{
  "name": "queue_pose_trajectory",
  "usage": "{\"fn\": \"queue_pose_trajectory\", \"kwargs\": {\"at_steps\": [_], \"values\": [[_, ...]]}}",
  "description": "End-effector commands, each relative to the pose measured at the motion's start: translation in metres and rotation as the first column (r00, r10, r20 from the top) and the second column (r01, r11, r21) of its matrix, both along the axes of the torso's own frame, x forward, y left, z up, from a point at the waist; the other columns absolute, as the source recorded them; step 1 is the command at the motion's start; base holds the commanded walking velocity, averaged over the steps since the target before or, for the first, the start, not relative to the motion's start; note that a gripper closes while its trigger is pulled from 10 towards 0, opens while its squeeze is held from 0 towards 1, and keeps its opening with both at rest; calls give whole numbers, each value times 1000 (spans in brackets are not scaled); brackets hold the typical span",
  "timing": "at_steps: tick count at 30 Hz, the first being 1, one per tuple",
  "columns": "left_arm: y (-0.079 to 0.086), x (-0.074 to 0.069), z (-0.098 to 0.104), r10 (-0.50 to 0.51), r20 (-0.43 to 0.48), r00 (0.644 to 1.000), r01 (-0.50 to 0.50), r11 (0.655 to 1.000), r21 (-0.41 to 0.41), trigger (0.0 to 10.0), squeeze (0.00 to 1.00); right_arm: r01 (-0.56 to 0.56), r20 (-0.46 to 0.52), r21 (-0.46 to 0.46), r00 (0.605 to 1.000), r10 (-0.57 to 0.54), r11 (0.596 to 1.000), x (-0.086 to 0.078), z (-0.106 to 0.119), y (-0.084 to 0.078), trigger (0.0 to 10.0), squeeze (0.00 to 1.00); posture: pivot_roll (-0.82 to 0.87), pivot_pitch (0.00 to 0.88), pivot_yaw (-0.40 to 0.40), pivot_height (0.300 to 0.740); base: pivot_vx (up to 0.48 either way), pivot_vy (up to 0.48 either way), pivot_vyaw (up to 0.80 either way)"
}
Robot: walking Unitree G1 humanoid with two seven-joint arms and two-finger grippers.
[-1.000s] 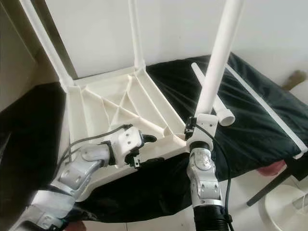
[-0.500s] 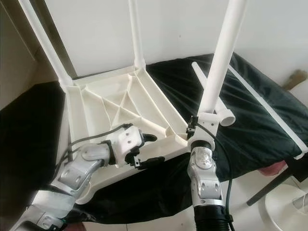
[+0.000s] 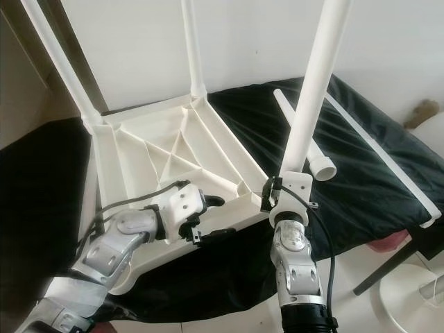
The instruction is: Building children table
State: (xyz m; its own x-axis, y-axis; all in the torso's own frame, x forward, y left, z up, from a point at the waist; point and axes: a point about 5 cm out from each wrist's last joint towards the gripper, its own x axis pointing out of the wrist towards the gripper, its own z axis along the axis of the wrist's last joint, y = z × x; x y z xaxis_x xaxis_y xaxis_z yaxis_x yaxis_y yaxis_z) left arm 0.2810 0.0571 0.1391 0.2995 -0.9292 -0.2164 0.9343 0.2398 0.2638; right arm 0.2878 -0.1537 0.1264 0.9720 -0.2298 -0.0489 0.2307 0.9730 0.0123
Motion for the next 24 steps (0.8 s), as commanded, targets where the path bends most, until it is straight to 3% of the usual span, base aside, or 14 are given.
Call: {"fn": "queue_pose_trajectory", "kwargs": {"at_steps": [1,6,7,8,9,17,20,23,24], "values": [[2,1,0,27,17,999,-27,1000,10,10000,0,-15,0,-4,1000,15,1000,2,0,0,10000,1000,-83,0,37,740,0,0,0],[2,-1,-2,22,16,1000,-22,1000,13,10000,0,-45,28,13,999,44,999,0,1,-7,10000,1000,-83,0,45,740,0,0,0],[3,-1,-2,24,21,999,-24,1000,15,10000,0,-77,40,14,996,76,997,-1,2,-9,10000,541,-83,0,48,740,0,0,0],[3,-1,-2,24,21,999,-24,1000,15,10000,0,-77,40,14,996,76,997,-1,2,-9,10000,541,-83,0,48,740,0,0,0],[4,-1,-2,29,32,999,-30,999,18,10000,0,-109,43,-7,993,109,994,-2,1,-12,10000,0,-85,0,52,740,0,0,0],[9,3,-3,66,55,996,-67,997,24,10000,0,-243,43,-35,969,245,969,-3,-2,-24,10000,0,-86,0,64,740,0,0,0],[10,4,-2,65,61,996,-67,997,30,10000,0,-348,47,-35,936,349,937,1,2,-27,10000,0,-86,0,75,740,0,0,0],[13,6,-3,65,60,996,-68,996,53,10000,0,-475,37,-125,875,483,871,6,8,-28,10000,0,-86,0,87,740,0,0,0],[13,6,-3,65,60,996,-68,996,53,10000,0,-475,37,-125,875,483,871,6,8,-28,10000,0,-86,0,87,740,0,0,0]]}}
